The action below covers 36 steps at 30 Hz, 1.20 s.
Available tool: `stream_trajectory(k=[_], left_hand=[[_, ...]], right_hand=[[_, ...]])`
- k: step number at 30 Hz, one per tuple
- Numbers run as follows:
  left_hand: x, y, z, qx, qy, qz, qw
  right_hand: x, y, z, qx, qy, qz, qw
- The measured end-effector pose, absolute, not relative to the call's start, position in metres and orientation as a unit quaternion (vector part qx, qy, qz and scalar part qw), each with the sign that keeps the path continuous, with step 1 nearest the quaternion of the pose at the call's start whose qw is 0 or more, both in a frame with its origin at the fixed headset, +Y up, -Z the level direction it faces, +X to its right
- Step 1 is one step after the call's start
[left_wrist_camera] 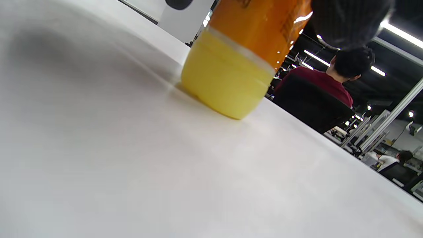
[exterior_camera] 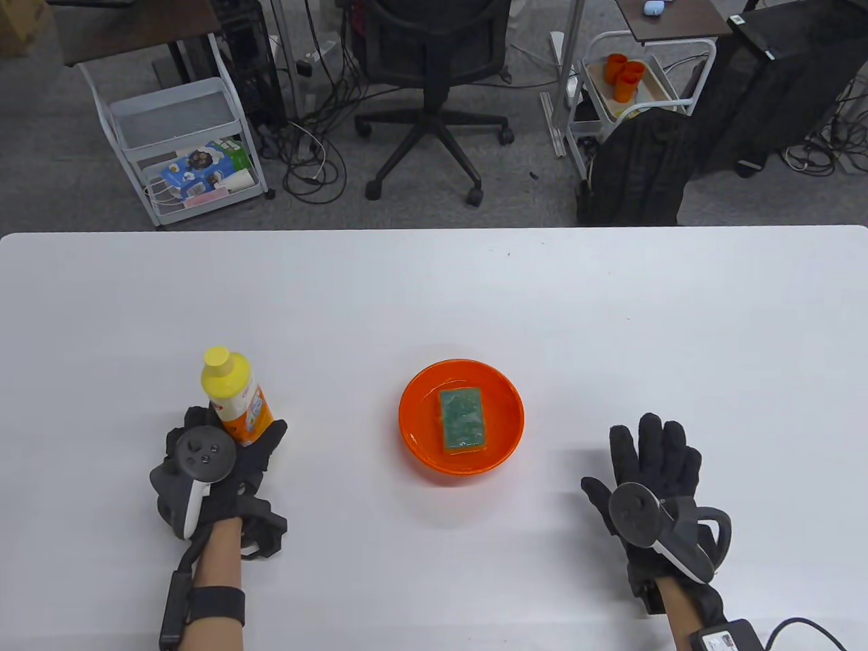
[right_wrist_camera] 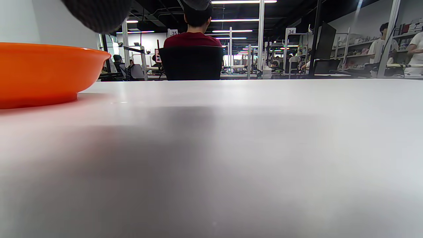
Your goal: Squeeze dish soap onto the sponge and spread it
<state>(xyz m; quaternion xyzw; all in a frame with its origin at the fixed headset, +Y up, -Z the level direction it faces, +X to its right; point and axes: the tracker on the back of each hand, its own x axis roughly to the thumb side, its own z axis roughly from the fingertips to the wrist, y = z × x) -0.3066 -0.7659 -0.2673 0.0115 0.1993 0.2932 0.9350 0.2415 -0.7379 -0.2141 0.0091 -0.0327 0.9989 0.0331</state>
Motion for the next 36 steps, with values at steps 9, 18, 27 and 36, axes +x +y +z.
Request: stream_trajectory(k=[9,18,27,36], left_hand=[[-0.305,-0.763,-0.267,0.048,0.182,0.317,0.930],[-0.292,-0.743,-0.252,0.146,0.126,0.476,0.858],[-0.248,-0.729,-0.233,0.118,-0.004,0.562,0.819],[-0.207,-0.724,-0.225,0.080,-0.082,0.532,0.839]], right_hand=[[0.241,-0.737,-0.214,0.009,-0.045,0.998,0.040],[0.243,-0.735,-0.214,0.007,-0.056,0.997,0.049],[0.243,-0.724,-0.213,0.011,-0.082,0.994,0.073],[0.175,-0.659,-0.228,0.133,-0.166,0.969,0.123]])
